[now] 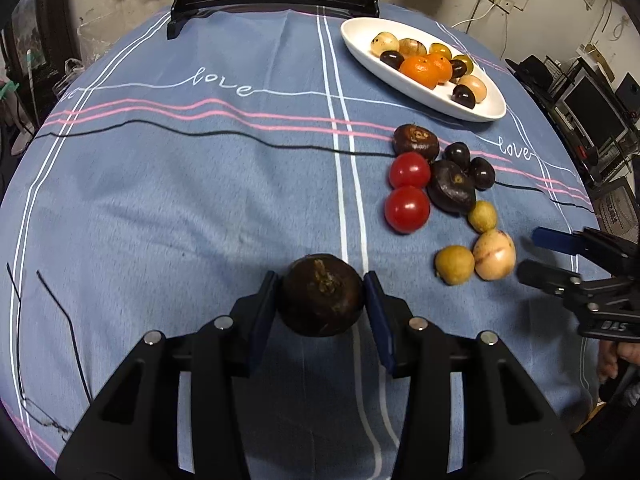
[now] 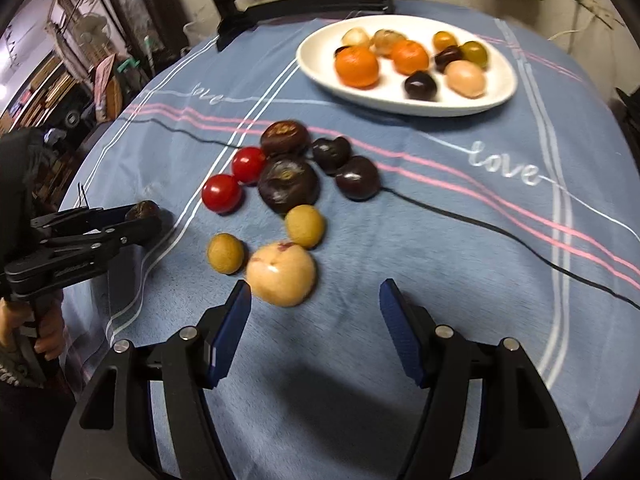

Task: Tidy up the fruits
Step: 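Grasp a pale peach-coloured fruit with the right gripper while the left holds the plum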

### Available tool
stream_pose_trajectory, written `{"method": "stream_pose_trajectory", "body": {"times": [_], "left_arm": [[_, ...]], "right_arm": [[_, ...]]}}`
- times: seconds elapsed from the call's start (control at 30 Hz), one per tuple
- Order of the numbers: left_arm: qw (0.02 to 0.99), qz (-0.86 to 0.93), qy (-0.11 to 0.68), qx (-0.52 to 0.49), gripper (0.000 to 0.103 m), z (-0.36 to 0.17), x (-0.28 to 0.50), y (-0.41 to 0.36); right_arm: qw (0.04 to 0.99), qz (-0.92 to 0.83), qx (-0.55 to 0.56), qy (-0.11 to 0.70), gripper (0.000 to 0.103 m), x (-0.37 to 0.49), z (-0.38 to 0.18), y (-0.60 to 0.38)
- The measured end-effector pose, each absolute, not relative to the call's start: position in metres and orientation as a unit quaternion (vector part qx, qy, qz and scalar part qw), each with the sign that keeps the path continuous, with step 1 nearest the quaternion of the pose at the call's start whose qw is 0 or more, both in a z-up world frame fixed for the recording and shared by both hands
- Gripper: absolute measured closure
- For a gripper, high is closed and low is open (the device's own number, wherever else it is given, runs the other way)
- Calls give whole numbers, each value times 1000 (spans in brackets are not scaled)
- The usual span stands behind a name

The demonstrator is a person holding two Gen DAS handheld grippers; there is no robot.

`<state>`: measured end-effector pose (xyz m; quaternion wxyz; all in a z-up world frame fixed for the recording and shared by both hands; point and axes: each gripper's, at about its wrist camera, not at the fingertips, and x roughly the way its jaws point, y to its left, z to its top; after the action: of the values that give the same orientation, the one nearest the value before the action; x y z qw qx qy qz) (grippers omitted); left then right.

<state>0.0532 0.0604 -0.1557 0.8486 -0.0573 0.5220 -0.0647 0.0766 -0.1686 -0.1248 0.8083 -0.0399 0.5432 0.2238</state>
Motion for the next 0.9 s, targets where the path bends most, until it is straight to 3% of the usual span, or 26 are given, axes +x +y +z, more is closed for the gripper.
{"method": "stream_pose_trajectory", "body": {"times": [0.1,0.53,0.9], "left_arm": [[847,-58,526,-59,59,-156,50,62],[841,-45,535,-68,59,-160,46,65],[848,-63,521,-72,59,-148,47,62]], "right_arm": [[808,236,-44,538,37,79,-129,-163],[796,266,-53,540,60,87,-141,-148],[814,244,-31,526,61,79,-122,-166]]}}
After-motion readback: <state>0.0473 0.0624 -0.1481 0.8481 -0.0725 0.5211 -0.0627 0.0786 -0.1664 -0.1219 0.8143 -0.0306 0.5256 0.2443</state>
